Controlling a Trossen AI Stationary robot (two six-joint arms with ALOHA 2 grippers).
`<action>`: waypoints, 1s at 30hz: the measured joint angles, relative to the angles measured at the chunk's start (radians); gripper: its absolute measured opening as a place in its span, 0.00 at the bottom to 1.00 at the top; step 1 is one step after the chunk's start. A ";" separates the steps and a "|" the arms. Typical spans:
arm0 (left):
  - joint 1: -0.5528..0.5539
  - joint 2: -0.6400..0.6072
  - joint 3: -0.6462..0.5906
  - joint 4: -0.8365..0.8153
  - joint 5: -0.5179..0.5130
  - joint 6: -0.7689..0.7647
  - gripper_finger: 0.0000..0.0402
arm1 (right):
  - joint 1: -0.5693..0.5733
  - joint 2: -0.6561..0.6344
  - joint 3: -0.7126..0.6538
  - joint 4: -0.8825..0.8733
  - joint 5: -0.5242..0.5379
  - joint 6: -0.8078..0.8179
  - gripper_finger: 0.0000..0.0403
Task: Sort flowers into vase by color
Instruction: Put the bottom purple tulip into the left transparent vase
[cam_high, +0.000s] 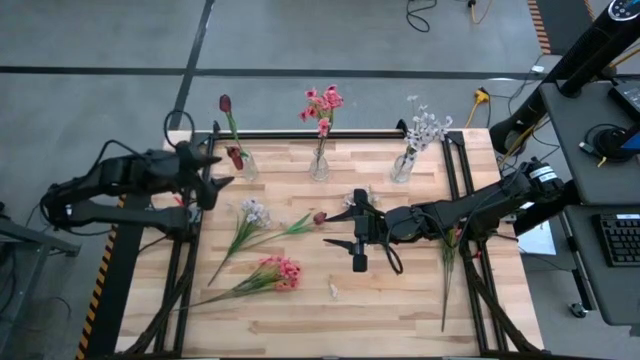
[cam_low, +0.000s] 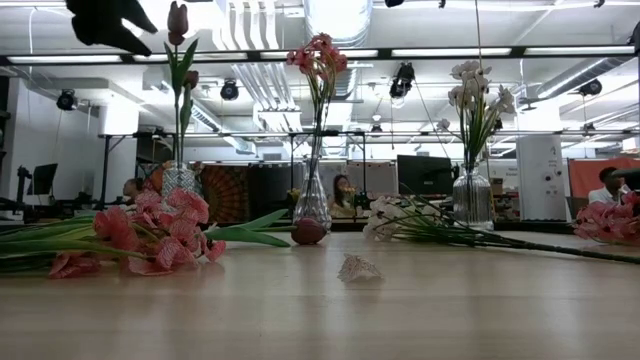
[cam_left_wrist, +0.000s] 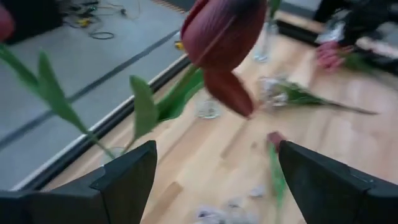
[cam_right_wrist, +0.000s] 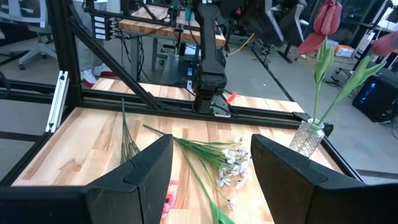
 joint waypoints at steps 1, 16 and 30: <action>-0.009 0.004 -0.006 -0.004 -0.030 0.000 0.79 | 0.000 0.000 0.000 0.000 0.000 0.000 0.52; -0.067 0.011 -0.111 -0.065 -0.117 -0.151 0.79 | 0.000 0.000 0.000 -0.072 0.000 0.089 0.52; -0.103 -0.021 -0.360 0.329 -0.349 0.182 0.77 | 0.000 0.000 0.000 -0.075 0.001 0.078 0.52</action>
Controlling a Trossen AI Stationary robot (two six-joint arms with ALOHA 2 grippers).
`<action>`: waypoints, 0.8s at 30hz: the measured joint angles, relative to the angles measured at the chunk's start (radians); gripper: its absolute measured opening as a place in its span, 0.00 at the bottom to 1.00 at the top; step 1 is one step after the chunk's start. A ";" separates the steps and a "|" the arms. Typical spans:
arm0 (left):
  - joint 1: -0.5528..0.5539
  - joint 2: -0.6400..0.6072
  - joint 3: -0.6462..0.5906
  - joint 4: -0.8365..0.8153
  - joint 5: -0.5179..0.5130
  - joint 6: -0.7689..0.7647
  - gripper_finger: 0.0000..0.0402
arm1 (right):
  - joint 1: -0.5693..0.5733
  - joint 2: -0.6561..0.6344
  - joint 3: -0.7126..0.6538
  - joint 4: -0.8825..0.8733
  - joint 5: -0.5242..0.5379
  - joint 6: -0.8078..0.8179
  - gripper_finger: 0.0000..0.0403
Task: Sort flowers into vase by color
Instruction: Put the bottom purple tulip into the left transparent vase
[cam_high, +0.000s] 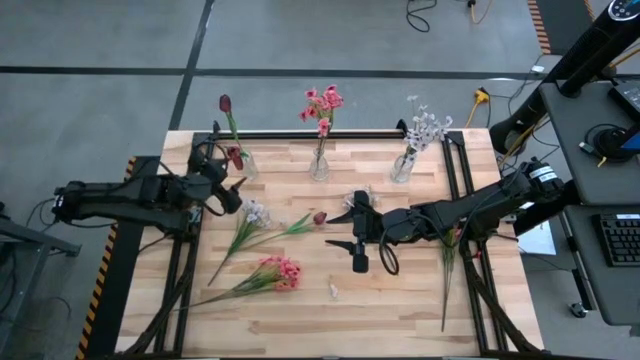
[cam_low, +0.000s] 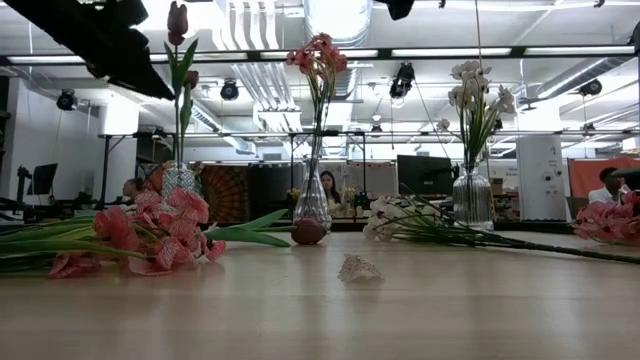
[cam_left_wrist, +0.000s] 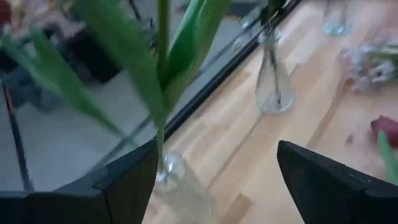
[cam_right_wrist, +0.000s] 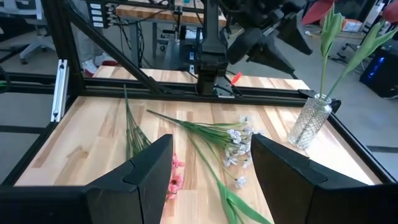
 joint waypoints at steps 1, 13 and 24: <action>-0.002 -0.005 -0.007 0.031 0.015 0.034 0.76 | 0.000 0.000 0.000 0.000 0.000 -0.003 0.52; -0.003 -0.018 -0.040 0.212 -0.045 0.202 0.66 | 0.000 0.000 -0.002 -0.003 0.000 -0.020 0.52; -0.003 -0.016 -0.040 0.086 0.001 -0.018 0.65 | 0.000 0.000 -0.003 -0.020 0.000 -0.025 0.52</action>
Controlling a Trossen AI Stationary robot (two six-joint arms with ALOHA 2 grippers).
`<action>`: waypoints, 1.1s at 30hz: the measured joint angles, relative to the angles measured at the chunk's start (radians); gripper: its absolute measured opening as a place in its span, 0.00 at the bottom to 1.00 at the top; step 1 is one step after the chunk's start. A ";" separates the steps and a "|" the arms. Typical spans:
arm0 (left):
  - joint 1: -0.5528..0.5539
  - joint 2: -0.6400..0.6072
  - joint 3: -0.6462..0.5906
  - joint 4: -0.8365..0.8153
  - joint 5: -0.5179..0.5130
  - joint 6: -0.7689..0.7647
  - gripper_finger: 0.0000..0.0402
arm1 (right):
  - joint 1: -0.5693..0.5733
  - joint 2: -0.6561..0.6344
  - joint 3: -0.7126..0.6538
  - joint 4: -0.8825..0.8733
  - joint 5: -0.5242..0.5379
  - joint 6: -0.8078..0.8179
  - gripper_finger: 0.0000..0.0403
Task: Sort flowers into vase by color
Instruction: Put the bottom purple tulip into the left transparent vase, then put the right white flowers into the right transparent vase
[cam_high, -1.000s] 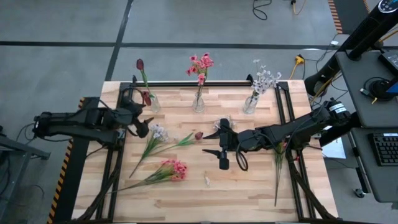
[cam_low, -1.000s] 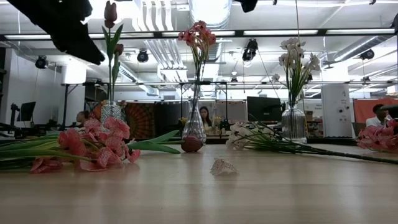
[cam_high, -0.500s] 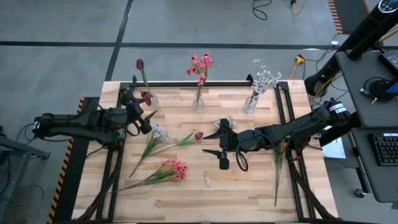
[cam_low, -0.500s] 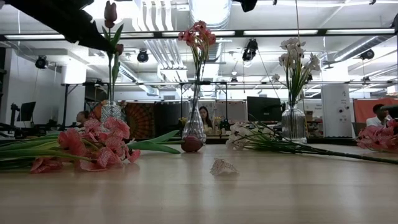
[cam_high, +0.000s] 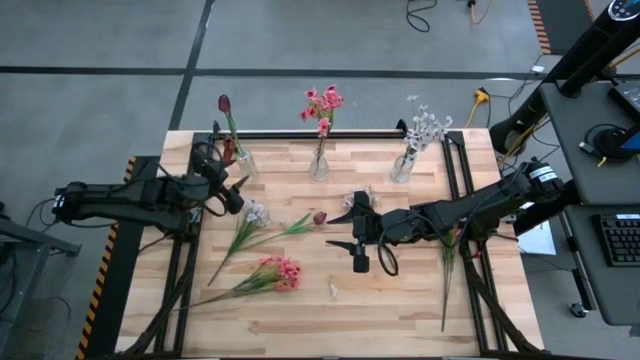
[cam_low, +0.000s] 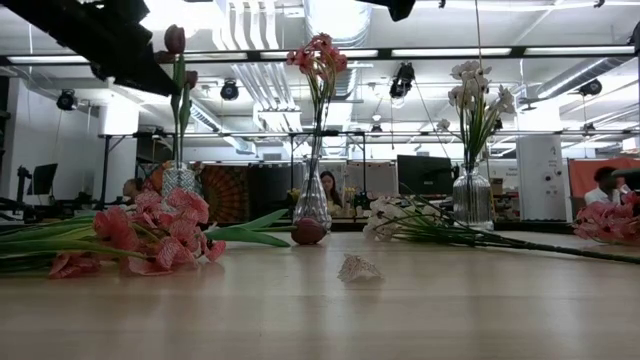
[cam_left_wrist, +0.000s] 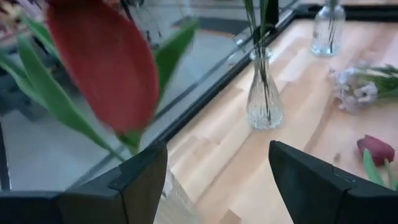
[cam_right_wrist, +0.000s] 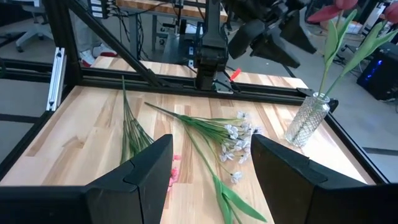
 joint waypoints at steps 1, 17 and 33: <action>0.000 0.000 0.000 -0.012 -0.007 -0.026 0.65 | 0.000 0.000 0.000 -0.001 0.000 0.000 0.52; -0.132 0.011 0.122 -0.186 0.449 -0.384 0.65 | 0.000 0.000 0.000 -0.160 0.000 0.200 0.52; -0.240 0.206 0.479 -0.799 0.494 -0.820 0.66 | 0.000 -0.003 0.000 -0.483 -0.005 0.559 0.52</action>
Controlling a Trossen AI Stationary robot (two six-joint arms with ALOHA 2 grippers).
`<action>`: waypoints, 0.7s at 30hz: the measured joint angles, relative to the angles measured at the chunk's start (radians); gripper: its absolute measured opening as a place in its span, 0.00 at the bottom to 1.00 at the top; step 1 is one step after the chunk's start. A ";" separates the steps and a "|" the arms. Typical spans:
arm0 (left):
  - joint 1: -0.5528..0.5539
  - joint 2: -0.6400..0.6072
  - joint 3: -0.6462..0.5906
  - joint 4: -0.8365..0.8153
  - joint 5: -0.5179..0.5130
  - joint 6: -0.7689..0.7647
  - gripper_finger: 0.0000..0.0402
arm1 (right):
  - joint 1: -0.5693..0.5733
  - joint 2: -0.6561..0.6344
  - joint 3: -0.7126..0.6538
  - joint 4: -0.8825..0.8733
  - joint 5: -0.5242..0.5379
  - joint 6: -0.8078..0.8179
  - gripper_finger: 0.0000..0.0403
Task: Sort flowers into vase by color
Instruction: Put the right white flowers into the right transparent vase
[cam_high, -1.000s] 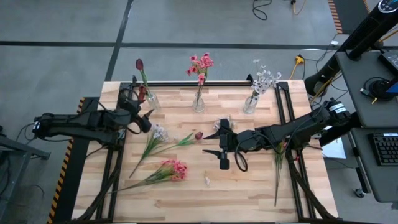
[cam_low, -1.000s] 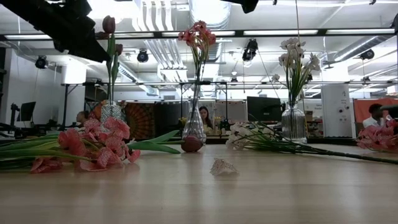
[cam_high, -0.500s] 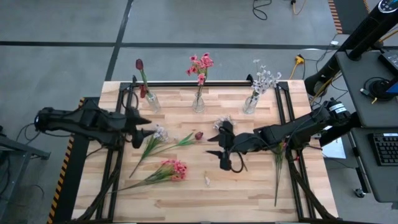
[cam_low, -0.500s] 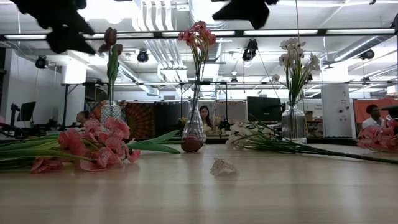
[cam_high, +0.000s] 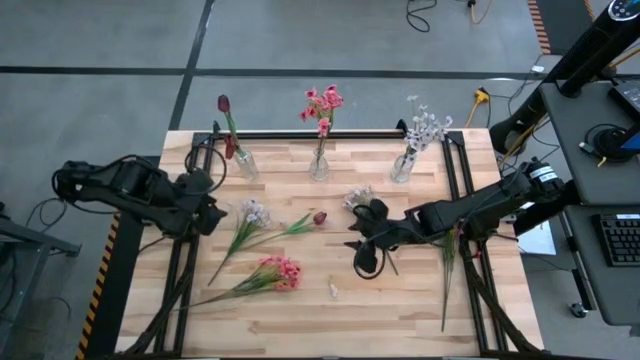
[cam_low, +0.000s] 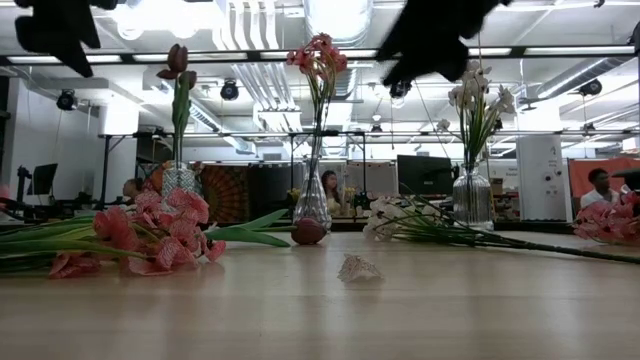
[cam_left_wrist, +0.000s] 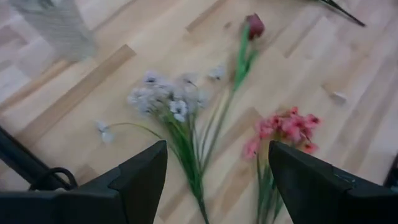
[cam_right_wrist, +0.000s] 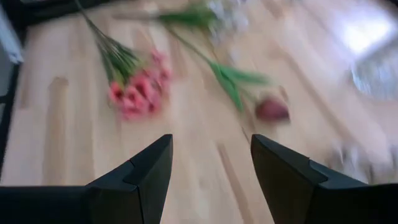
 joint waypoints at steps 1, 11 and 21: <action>-0.014 0.019 0.011 0.000 0.006 -0.001 0.66 | 0.000 0.000 0.000 -0.041 0.001 0.043 0.52; -0.302 0.231 0.060 -0.026 0.009 -0.214 0.66 | -0.006 0.000 0.000 -0.394 0.001 0.308 0.52; -0.644 0.404 0.061 0.061 -0.177 -0.484 0.66 | -0.063 0.017 -0.021 -0.406 -0.003 0.314 0.52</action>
